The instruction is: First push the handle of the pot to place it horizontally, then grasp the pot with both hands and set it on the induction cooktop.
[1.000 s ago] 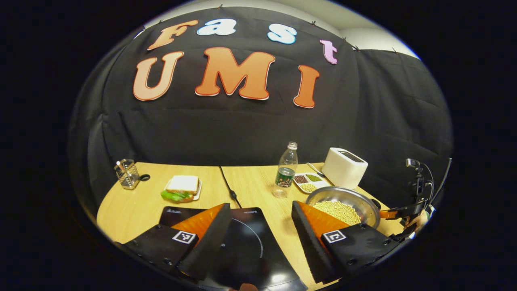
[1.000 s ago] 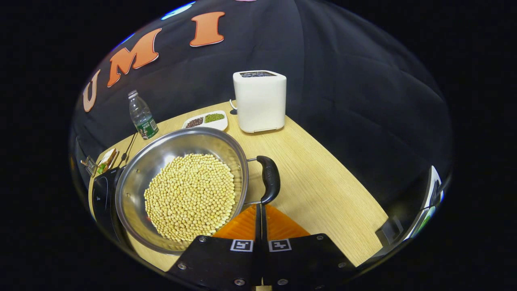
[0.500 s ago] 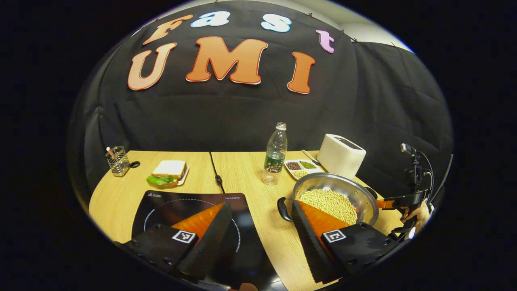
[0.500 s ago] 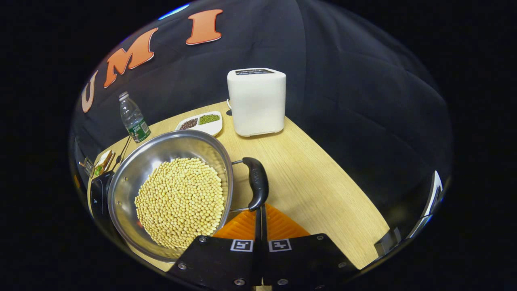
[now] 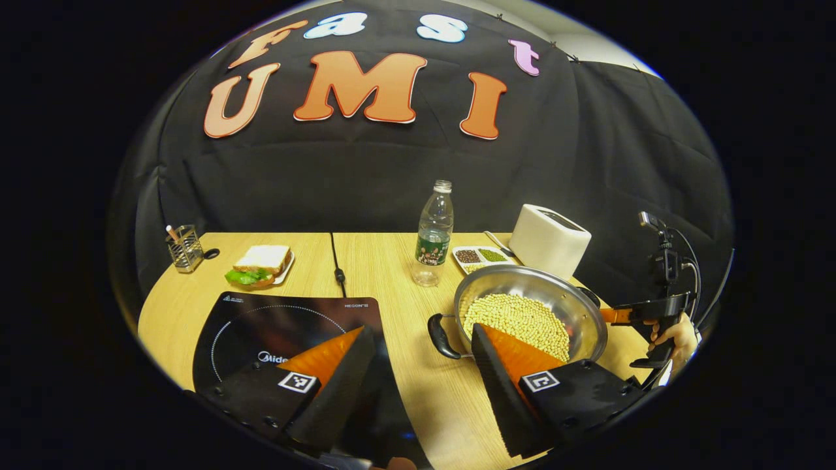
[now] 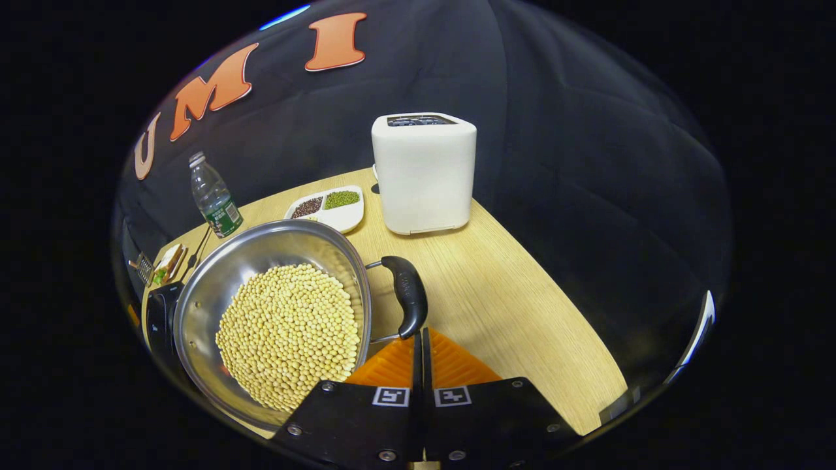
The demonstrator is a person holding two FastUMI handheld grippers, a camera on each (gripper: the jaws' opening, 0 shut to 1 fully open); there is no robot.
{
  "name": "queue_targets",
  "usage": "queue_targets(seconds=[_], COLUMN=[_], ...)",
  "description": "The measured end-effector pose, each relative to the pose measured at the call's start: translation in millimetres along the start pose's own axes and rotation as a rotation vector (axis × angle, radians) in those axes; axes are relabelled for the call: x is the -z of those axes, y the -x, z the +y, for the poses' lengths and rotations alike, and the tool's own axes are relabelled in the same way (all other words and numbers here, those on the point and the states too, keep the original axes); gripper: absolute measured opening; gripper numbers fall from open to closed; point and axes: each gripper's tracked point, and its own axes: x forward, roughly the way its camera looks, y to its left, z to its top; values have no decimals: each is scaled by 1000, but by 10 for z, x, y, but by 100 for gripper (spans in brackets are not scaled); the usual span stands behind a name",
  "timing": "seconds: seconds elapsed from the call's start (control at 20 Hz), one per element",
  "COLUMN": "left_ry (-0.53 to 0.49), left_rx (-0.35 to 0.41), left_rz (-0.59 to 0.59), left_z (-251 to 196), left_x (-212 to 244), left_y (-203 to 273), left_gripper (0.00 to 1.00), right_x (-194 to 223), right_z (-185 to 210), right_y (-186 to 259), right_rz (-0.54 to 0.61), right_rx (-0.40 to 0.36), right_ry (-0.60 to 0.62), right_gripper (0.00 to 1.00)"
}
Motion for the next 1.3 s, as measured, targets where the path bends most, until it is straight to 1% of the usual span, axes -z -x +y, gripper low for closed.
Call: queue_targets(seconds=[0.15,0.25,0.4,0.45,0.55,0.6,0.7,0.75,0.8,0.85,0.9,0.95,1.0,1.05,1.1,1.15,1.2,1.3], left_ry=[13,17,28,26,12,6,-6,-19,-32,-48,-64,-78,-86,-88,-90,-87,-81,-56], left_rx=[-8,-16,-21,-19,-22,-23,-34,-46,-50,-57,-60,-60,-55,-60,-62,-62,-59,-53], left_rz=[16,24,43,46,51,53,66,80,86,92,96,100,105,121,128,134,144,171], left_z=[-53,-93,-144,-189,-235,-267,-296,-285,-304,-310,-320,-342,-373,-377,-363,-364,-361,-353], left_x=[76,124,201,222,237,245,277,313,318,327,323,335,339,378,399,402,419,485], left_y=[-63,-125,-237,-283,-393,-444,-566,-628,-691,-751,-813,-866,-917,-957,-1019,-1032,-1075,-1143], left_gripper=[99,98,99,99,99,99,99,99,99,99,99,99,99,98,97,99,98,99], right_x=[-1,-10,-172,-238,-341,-390,-403,-398,-402,-414,-443,-472,-485,-497,-508,-507,-502,-451], right_z=[36,-11,-197,-241,-219,-172,-31,66,130,186,214,225,224,207,185,163,157,170], right_y=[-1,90,269,339,491,507,519,517,492,462,408,351,276,198,85,6,-64,-151], right_rz=[-8,-20,-91,-117,-163,-175,-182,-175,-167,-167,-170,-175,-174,-169,-160,-150,-134,-98], right_rx=[-2,4,46,46,16,-7,-63,-96,-123,-141,-150,-149,-143,-129,-115,-106,-106,-117], right_ry=[7,18,31,27,12,6,-3,-9,-15,-14,-6,2,7,4,-4,-16,-24,-29], right_gripper=[0,0,0,0,1,5,8,17,32,50,57,70,75,83,86,89,90,91])
